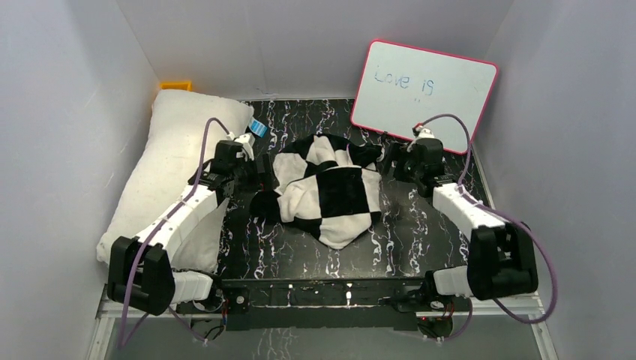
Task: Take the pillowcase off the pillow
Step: Fold the pillowcase at the center of the board.
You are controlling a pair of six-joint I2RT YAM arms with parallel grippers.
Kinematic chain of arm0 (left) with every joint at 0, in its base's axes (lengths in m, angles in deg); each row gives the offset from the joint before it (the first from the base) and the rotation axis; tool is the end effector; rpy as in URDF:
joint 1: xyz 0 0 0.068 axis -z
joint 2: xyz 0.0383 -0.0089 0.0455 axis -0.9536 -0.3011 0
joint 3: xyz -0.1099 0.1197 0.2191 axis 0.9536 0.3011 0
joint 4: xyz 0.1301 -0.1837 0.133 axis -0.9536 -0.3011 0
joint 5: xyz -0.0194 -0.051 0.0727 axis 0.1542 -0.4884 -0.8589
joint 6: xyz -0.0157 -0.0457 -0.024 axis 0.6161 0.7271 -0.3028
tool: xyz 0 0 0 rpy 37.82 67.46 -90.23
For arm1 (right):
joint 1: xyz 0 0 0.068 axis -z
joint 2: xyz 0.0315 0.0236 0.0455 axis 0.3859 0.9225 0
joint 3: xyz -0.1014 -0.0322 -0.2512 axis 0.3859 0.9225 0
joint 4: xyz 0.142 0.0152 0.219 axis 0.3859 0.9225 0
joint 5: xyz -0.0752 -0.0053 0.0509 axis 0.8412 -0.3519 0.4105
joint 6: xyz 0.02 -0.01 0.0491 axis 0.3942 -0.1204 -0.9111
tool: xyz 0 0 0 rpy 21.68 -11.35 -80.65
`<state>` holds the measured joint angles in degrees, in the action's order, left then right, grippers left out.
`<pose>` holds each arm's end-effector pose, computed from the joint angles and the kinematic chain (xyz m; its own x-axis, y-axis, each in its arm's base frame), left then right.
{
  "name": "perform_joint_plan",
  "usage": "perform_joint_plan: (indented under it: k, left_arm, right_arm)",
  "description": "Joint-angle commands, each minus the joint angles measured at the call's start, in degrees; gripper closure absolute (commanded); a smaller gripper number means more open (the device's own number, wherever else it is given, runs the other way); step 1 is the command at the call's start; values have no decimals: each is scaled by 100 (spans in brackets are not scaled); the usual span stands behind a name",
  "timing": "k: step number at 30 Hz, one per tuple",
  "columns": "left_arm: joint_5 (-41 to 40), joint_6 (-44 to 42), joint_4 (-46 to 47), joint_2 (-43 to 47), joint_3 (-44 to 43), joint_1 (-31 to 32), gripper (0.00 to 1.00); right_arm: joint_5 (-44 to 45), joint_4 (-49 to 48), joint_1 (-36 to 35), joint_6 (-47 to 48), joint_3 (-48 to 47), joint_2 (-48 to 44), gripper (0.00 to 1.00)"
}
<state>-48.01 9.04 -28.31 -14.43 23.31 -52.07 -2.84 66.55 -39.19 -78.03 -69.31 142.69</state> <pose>0.2540 -0.0983 0.2732 -0.6547 -0.1272 -0.7451 0.2079 0.9174 -0.3394 0.2653 0.0788 0.2576 -0.4940 0.2403 -0.8356 -0.1163 0.9341 0.3374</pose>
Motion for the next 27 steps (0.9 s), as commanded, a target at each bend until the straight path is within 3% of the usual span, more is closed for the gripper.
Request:
perform_joint_plan:
  k: [1, 8, 16, 19, 22, 27]
  left_arm:
    - [1647, 209, -111, -500, 114, -835, 2]
    - [2099, -199, -76, -1080, 88, -1240, 2]
    - [2244, -241, -27, -1182, 99, -1256, 1]
    - [2257, -243, -9, -1184, 116, -1258, 2]
    - [2248, -240, -17, -1176, 116, -1271, 2]
    - [2226, -267, -31, -1165, 126, -1293, 2]
  right_arm:
    - [-2064, -1295, 974, -527, 139, 1034, 18]
    - [-2828, -2474, 1008, -689, 228, 2516, 21]
    - [-3277, -3867, 1008, -1025, 624, 2917, 22]
    - [-3485, -4240, 1008, -1084, 679, 2935, 28]
    - [-3508, -4401, 1008, -1119, 796, 2786, 45]
    - [-3188, -4276, 1008, -944, 1075, 2222, 49]
